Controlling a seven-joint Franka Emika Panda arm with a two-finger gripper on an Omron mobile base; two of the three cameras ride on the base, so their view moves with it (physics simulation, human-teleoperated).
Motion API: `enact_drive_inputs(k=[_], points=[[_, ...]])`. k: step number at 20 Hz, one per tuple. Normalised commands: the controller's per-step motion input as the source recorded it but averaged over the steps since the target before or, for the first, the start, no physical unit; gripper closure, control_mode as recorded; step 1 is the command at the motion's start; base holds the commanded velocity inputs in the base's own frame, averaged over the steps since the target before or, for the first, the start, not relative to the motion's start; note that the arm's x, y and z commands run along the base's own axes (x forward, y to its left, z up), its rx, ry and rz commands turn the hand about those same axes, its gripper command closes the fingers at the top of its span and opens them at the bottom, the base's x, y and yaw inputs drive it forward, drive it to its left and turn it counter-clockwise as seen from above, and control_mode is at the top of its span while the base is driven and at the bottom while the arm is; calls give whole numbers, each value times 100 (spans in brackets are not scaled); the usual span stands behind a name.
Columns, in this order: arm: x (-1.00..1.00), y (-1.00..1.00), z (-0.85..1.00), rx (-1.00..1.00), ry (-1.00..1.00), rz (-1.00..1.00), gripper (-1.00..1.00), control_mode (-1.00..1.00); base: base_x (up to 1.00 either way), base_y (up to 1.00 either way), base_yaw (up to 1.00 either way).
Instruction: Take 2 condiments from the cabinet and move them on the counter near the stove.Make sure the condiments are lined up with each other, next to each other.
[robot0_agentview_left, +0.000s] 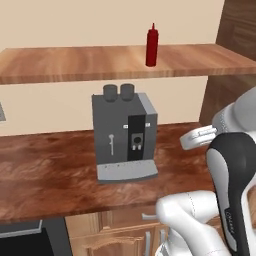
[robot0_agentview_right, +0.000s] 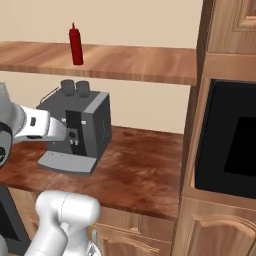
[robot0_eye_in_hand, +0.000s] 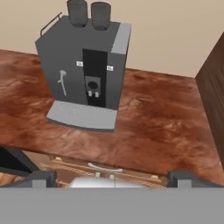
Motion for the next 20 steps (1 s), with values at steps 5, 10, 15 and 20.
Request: enact_drive_inputs(k=[5,10,15,20], points=[[-18,0,6,0,-7,6,-100,-100,-20,3,12],[-38,0,28,0,-21,6,-100,-100,0,0,0],[-11,1,33,0,-18,0,-100,-100,0,0,0],[-13,3,37,0,-12,0,-100,-100,0,0,0]])
